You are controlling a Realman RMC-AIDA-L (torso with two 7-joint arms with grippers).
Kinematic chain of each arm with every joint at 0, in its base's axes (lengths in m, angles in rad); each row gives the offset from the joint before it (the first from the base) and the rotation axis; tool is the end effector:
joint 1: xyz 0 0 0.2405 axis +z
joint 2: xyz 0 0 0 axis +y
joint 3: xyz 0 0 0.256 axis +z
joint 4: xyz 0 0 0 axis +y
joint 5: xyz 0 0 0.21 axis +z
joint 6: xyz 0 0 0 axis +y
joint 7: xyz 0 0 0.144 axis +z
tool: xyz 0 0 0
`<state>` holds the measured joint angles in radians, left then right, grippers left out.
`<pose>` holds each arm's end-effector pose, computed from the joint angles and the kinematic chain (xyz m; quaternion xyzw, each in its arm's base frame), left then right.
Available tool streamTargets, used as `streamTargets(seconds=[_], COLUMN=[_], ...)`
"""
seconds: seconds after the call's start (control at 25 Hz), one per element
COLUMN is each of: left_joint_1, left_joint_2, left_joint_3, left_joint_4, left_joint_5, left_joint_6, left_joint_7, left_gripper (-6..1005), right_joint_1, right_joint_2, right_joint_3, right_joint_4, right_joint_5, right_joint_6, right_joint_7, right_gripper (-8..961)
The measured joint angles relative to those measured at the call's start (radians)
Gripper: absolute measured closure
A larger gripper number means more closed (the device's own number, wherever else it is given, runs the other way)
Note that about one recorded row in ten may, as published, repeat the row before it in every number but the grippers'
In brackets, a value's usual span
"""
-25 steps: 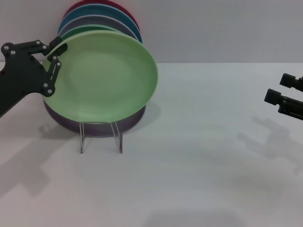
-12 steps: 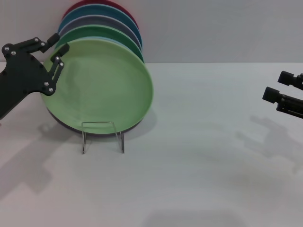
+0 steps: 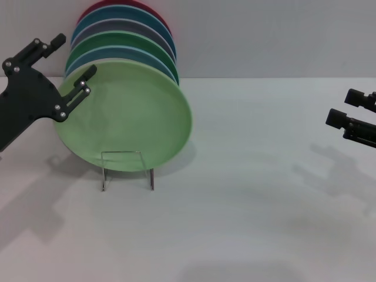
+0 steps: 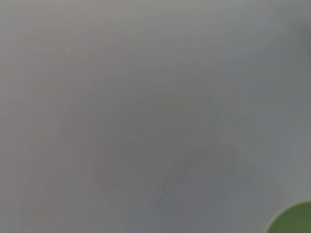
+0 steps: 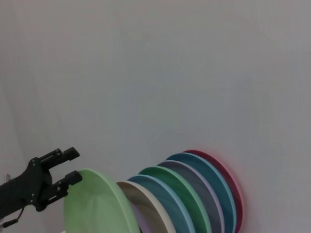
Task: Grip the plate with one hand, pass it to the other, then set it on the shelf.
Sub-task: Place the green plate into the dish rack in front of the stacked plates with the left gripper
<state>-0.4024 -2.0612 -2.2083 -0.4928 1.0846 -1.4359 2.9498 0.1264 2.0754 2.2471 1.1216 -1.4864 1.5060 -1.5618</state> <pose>-0.2634 0.3398 0.0380 -0.7989 0.1574 -0.2872 0.5044 0.2716 0.2843 0.0893 -0.8645 0.2334 0.3482 0.2772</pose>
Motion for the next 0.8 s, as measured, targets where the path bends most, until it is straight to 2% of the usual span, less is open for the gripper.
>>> streamTargets(seconds=[0.24, 0.8], left_joint_1=[0.022, 0.048], left_joint_2=[-0.004, -0.008], left_joint_3=[0.005, 0.033], left_joint_4=[0.003, 0.066], left_joint_5=[0.001, 0.002], left_joint_6=[0.002, 0.029], left_joint_7=[0.0, 0.0], left_gripper=[400, 399], right_joint_1=[-0.002, -0.003], right_joint_2=[0.001, 0.0], right_joint_3=[0.001, 0.0], right_joint_4=[0.0, -0.001], right_joint_5=[0.0, -0.012], right_joint_6=[0.01, 0.01], right_joint_7=[0.0, 0.0], right_gripper=[142, 142])
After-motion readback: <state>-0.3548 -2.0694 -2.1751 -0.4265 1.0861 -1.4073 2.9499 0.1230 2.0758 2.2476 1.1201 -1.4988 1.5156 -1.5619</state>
